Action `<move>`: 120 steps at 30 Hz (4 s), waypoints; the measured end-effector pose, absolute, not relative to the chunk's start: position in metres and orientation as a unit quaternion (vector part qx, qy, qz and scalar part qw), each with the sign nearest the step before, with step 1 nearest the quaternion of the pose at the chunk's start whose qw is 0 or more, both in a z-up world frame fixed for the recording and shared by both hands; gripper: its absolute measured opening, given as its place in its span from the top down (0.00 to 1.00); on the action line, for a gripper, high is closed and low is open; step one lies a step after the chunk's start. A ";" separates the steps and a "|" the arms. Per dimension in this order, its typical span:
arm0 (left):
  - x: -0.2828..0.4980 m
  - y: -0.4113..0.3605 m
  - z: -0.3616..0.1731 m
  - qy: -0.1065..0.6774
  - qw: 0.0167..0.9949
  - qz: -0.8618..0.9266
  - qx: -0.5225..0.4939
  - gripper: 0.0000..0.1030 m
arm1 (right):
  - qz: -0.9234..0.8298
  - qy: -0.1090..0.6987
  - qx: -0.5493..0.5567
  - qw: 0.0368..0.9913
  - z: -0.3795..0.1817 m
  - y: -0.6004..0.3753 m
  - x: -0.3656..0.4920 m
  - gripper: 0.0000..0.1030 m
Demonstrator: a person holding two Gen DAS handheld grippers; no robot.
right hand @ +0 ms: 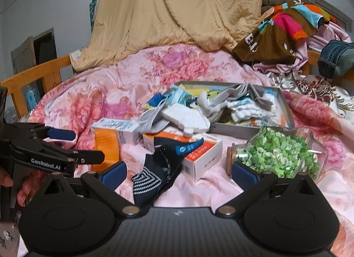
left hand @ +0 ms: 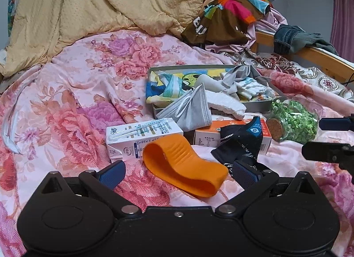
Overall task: Organize soft objects
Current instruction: 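Grasp the orange silicone piece with the left tool while the right tool grasps the black striped sock, then carry the orange piece and black striped sock over the tray with both tools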
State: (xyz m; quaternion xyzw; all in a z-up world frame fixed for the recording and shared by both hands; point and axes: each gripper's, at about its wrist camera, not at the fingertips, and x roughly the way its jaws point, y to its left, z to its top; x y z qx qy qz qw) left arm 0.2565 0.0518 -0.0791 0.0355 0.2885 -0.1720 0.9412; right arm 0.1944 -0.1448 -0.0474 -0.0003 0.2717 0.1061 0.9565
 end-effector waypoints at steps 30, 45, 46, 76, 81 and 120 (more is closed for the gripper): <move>0.300 0.063 -0.088 0.301 0.939 -0.165 0.005 0.01 | 0.134 0.319 -0.027 0.938 -0.090 -0.116 0.226 0.00; 0.311 0.055 -0.093 0.300 0.937 -0.178 -0.004 0.05 | 0.131 0.328 -0.011 0.936 -0.103 -0.113 0.238 0.09; 0.311 0.055 -0.094 0.300 0.937 -0.180 -0.005 0.10 | 0.132 0.327 -0.011 0.936 -0.104 -0.113 0.238 0.09; 0.299 0.044 -0.092 0.298 0.934 -0.198 0.015 0.67 | 0.168 0.326 0.025 0.930 -0.111 -0.113 0.247 0.28; 0.298 0.045 -0.092 0.294 0.937 -0.189 0.009 0.70 | 0.175 0.323 0.019 0.930 -0.110 -0.108 0.246 0.37; 0.244 0.035 -0.052 0.268 0.948 -0.165 -0.044 0.79 | 0.206 0.302 0.080 0.927 -0.072 -0.117 0.220 0.90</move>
